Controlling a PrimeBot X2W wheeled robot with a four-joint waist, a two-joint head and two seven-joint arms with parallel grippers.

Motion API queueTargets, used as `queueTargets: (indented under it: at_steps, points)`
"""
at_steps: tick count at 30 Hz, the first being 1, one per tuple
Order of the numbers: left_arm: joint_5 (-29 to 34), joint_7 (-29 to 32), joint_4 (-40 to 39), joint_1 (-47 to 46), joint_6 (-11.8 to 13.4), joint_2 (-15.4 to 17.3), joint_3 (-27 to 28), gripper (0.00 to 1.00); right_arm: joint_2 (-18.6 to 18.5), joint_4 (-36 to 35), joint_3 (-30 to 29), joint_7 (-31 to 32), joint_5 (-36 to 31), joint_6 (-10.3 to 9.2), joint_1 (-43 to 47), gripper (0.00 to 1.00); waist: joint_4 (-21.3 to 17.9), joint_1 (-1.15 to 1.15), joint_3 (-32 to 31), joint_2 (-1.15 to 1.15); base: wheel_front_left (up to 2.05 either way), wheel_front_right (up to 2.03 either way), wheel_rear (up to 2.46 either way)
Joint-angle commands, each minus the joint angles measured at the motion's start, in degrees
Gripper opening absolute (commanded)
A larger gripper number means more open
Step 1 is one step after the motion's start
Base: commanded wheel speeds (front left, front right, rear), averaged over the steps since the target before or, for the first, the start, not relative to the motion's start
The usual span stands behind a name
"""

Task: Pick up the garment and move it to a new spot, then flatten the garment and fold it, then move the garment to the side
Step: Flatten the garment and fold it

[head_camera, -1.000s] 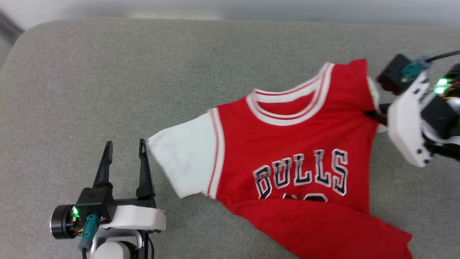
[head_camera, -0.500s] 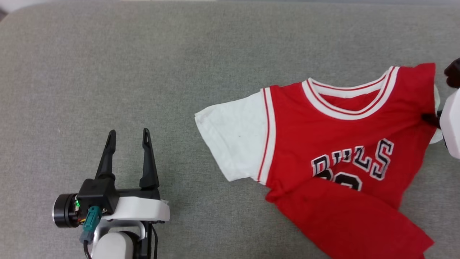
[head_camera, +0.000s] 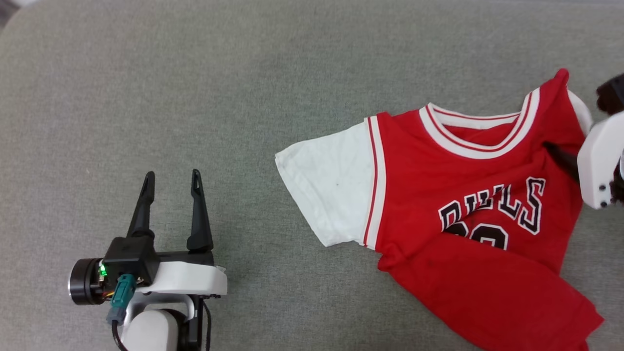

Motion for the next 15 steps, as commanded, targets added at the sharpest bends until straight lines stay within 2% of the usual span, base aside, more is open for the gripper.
queueTargets:
  at_steps: [1,3,8,12,15]
  points:
    - [0.5,-0.1,0.0,0.5,-0.3,0.0,0.6,1.00,-1.4,-1.2,0.3,-2.2,-1.0,0.12,1.3,1.00,-1.0,0.00,-2.1,0.00,0.00,0.00,0.00]
    - [1.0,-0.1,-0.1,0.4,-0.8,0.2,1.4,1.00,-3.3,-3.3,-1.1,-7.6,-2.3,0.03,1.5,1.00,-1.6,0.00,-3.5,0.00,0.00,0.00,0.00]
    - [2.1,-0.1,-1.0,-0.8,-2.2,1.8,3.2,1.00,-4.5,-7.5,-7.5,-20.7,-5.7,0.06,5.2,1.00,-3.3,0.00,-6.8,0.00,0.00,0.00,0.00]
    - [3.0,-0.1,-1.2,-3.5,-4.1,3.8,3.5,1.00,-2.0,-9.1,-16.0,-29.9,-11.6,0.06,9.2,1.00,-4.3,0.00,-8.7,0.00,0.00,0.00,0.00]
    - [3.0,-0.1,-0.1,-6.7,-6.0,5.3,3.2,1.00,1.4,-11.1,-24.6,-33.4,-18.1,0.06,13.5,1.00,-4.9,0.00,-9.8,0.00,0.00,0.00,0.00]
